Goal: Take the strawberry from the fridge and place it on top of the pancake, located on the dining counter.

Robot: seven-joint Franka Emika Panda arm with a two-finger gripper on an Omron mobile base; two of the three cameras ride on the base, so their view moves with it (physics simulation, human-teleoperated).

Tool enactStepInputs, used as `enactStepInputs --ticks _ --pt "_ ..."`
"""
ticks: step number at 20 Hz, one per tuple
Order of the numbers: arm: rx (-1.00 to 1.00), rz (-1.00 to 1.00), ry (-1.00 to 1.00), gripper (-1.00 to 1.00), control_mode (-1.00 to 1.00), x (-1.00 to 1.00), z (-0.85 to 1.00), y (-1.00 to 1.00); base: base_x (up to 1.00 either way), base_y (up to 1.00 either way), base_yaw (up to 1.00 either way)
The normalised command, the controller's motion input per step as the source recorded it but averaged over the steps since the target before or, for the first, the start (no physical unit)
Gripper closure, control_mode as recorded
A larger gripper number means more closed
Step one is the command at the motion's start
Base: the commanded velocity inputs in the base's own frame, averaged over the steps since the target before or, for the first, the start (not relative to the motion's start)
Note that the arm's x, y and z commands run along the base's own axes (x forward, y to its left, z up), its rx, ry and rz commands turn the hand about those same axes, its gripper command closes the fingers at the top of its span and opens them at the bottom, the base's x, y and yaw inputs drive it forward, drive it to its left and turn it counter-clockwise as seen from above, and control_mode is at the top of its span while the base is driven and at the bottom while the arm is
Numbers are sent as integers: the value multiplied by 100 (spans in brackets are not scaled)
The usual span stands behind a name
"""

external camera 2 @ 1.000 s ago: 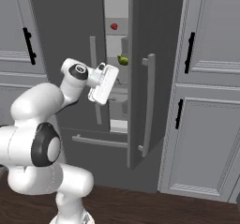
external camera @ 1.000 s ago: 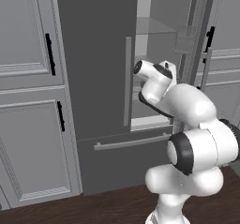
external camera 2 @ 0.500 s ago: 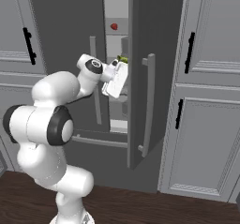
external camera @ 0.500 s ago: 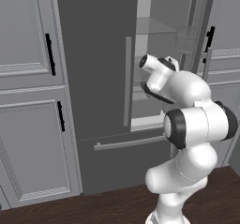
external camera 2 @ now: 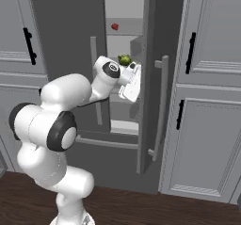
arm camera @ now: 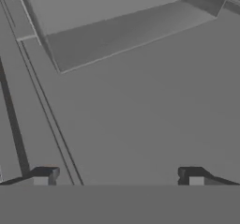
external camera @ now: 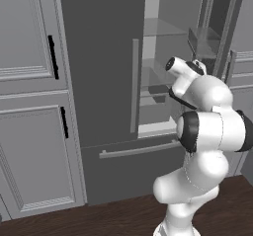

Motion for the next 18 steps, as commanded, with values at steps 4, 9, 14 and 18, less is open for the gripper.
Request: enactStepInputs --ticks 4,9,14,18 --pt "0 0 5 -100 -100 -2 0 -100 0 0 0" --pt "0 0 11 -100 -100 0 0 -52 0 0 0" --pt "-1 1 12 -100 -100 0 -5 43 0 0 0" --pt "-2 0 1 -100 -100 0 -5 96 0 0 0"
